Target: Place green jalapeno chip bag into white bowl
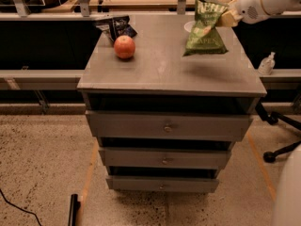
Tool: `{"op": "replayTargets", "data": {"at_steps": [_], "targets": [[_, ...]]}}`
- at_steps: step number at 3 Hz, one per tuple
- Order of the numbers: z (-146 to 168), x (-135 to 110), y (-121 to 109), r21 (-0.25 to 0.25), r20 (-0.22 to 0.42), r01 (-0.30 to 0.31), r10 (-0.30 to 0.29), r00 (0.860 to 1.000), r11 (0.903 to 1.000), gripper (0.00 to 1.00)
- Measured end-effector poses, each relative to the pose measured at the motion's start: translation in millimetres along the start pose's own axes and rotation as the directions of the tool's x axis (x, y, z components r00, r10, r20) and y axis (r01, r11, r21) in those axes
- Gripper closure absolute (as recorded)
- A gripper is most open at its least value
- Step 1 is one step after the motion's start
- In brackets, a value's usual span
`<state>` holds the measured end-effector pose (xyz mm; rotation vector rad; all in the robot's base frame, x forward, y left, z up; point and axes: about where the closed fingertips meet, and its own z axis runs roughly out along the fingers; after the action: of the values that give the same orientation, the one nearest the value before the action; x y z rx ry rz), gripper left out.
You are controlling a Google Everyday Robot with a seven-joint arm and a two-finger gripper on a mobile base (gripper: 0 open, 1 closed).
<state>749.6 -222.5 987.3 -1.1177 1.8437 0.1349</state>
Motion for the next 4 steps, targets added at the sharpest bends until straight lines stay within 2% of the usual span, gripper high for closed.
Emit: {"op": "replayTargets", "data": {"at_steps": [1,2,3,4], "targets": [[7.6,-21.7,-54.8,0.161,0.022,-0.036,0.033,0.999,0.9863,1.00],[5.5,-35.6,-94.0,0.278,0.040,-0.058,0.049,0.998,0.9587,1.00],[10.1,-32.4,-117.7,0.349,0.049,-0.089,0.077,0.996,0.9329,1.00],[19.0,-15.1,-132.4,0.387,0.053,-0.126,0.114,0.992,0.9136,1.00]]}}
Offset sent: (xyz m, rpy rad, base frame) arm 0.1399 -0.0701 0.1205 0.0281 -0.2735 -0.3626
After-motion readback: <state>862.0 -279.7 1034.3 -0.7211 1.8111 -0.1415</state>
